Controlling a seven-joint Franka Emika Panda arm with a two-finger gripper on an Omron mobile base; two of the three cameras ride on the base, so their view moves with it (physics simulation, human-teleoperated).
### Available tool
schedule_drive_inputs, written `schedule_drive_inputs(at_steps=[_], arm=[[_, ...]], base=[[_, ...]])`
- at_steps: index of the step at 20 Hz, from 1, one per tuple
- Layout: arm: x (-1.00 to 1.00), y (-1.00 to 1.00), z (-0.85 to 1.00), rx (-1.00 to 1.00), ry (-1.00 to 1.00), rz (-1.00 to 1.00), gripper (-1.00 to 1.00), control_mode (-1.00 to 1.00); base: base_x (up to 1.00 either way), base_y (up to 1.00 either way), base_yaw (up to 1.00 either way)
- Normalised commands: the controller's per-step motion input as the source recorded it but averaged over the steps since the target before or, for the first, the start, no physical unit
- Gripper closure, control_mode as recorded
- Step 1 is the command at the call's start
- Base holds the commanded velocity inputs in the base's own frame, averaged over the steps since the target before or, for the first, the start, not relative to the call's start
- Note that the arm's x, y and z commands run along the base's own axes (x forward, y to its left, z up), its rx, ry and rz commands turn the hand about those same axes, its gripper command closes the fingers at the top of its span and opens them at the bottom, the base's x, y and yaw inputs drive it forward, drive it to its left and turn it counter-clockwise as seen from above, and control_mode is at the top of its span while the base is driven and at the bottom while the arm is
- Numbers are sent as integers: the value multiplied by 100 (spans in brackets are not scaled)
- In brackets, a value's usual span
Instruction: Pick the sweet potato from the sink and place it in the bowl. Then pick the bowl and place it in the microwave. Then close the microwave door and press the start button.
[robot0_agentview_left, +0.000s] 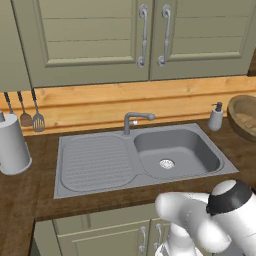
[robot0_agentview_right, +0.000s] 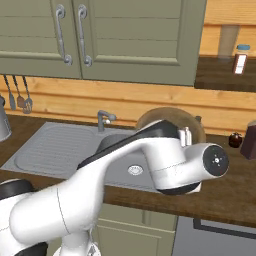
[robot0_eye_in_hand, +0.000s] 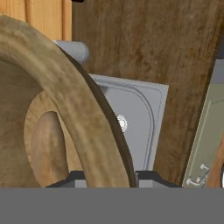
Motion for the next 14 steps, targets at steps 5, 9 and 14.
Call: schedule_drive_inputs(at_steps=[5,9,14], arm=[[0,13,-4,-4,1,0,100,-100],[0,8,0,-2,0,-1,100,100],[0,0,0,0,0,0,100,100]], base=[[0,0,0],[-2,21,-23],[-21,4,-51]])
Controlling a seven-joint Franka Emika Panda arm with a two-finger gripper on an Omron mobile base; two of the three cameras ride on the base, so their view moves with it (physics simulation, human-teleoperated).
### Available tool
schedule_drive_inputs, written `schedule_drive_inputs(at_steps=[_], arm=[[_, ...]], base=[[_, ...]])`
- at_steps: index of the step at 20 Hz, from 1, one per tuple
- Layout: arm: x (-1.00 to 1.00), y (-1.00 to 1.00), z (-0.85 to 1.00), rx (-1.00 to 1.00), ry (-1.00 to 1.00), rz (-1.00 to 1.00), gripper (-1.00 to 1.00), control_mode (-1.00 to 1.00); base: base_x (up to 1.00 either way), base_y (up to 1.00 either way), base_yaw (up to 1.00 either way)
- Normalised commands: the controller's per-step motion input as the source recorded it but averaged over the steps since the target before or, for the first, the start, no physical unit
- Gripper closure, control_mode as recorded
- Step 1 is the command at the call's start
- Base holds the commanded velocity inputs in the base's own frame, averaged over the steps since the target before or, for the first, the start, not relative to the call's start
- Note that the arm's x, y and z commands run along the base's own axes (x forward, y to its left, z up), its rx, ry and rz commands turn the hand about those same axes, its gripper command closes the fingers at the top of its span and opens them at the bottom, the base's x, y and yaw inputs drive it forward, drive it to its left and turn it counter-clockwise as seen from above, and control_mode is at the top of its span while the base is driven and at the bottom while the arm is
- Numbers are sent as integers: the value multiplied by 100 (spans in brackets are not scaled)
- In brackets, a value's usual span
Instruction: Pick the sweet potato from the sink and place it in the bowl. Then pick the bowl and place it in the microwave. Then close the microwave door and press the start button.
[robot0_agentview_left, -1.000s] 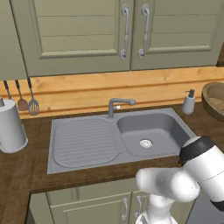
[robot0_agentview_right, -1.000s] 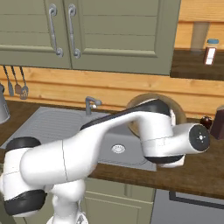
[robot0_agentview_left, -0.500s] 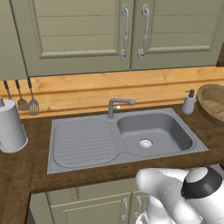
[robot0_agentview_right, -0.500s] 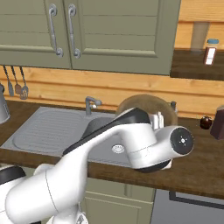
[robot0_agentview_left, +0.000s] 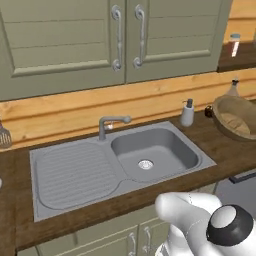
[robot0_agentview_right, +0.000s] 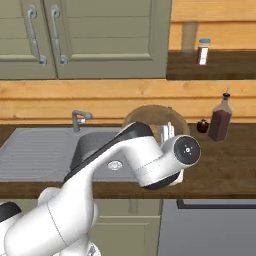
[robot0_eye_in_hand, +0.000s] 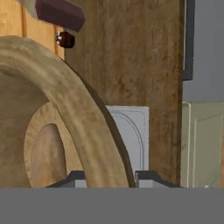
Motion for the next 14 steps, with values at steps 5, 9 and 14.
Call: schedule_drive_inputs(at_steps=[5,9,14], arm=[[0,0,0,0,0,0,100,100],[0,0,0,0,0,0,100,100],[0,0,0,0,0,0,100,100]], base=[[-30,0,-73],[-21,0,-92],[-12,0,-95]])
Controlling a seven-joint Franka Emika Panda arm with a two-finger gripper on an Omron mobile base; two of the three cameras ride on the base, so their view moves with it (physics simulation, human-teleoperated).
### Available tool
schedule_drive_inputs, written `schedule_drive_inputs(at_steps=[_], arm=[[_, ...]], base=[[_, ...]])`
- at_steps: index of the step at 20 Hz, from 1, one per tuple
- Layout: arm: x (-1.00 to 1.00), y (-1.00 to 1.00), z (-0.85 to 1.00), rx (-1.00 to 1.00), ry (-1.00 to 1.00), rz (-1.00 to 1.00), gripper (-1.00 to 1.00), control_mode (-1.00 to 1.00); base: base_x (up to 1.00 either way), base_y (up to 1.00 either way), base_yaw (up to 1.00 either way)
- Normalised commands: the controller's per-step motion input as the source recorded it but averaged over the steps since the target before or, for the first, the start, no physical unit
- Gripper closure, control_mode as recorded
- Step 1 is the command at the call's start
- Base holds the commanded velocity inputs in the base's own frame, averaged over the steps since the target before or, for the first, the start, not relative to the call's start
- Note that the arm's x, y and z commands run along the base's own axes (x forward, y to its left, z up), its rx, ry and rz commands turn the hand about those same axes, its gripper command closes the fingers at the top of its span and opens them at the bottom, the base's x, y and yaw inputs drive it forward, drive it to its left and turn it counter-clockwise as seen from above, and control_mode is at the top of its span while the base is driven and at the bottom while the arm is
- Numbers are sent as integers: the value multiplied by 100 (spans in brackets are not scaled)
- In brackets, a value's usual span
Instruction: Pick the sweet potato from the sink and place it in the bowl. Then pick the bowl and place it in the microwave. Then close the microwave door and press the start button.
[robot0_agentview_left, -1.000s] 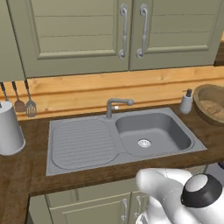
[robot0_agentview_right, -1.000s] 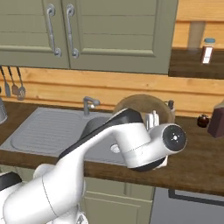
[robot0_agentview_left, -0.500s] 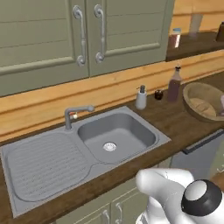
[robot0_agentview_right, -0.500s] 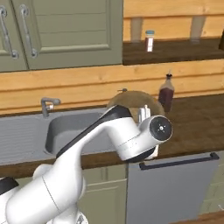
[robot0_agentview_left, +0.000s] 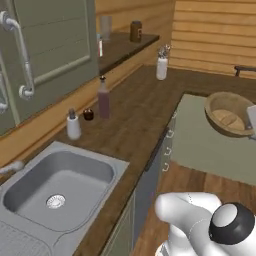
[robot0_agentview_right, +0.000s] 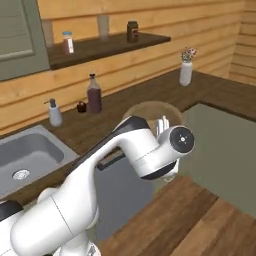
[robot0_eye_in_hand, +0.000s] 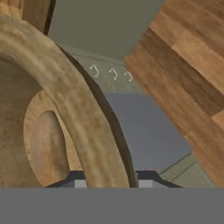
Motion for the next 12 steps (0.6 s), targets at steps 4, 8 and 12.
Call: schedule_drive_inputs(at_steps=[4,8,12], arm=[[0,0,0,0,0,0,100,100],[0,0,0,0,0,0,100,100],[0,0,0,0,0,0,100,100]], base=[[-4,0,-96],[0,-3,-98],[0,-2,-99]])
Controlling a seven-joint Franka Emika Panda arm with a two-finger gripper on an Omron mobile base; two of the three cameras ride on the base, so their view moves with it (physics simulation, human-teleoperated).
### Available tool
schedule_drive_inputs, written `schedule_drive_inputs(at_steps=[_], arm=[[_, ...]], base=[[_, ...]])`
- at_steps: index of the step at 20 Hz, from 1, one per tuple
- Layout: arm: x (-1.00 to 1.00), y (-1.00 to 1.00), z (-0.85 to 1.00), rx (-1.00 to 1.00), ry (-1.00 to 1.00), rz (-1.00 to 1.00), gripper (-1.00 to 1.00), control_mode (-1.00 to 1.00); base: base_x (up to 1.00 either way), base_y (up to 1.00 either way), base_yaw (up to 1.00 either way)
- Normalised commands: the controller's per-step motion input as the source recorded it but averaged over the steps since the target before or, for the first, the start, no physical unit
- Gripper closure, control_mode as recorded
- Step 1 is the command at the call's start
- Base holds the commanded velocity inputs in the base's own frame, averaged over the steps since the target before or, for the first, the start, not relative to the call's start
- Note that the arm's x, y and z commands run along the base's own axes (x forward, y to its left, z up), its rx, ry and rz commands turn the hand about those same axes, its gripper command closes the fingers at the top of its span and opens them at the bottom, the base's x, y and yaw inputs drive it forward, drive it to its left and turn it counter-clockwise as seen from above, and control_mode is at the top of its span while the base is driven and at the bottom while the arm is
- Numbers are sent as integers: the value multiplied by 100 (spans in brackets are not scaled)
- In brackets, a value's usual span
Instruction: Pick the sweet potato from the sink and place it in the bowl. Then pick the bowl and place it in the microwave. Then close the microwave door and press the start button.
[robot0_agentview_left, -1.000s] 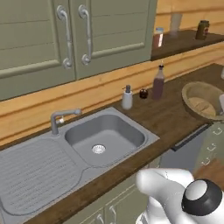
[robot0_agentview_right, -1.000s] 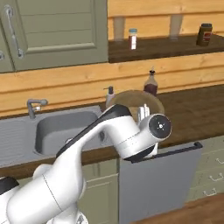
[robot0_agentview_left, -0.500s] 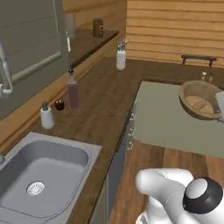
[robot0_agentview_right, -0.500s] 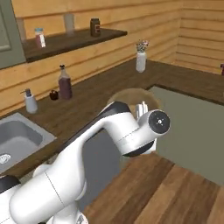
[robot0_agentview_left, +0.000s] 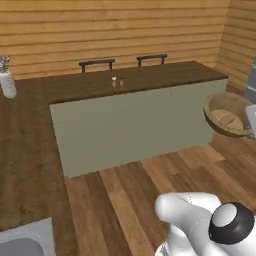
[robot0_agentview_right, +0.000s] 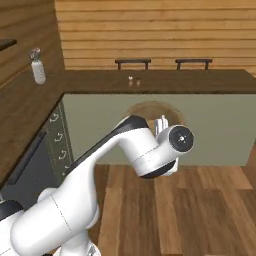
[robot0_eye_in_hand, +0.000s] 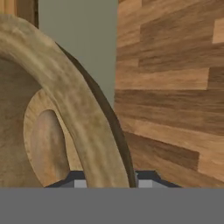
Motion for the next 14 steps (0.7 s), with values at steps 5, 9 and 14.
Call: schedule_drive_inputs(at_steps=[5,9,14], arm=[[0,0,0,0,0,0,100,100],[0,0,0,0,0,0,100,100],[0,0,0,0,0,0,100,100]], base=[[0,-3,-100],[0,-6,-100],[25,-2,-96]])
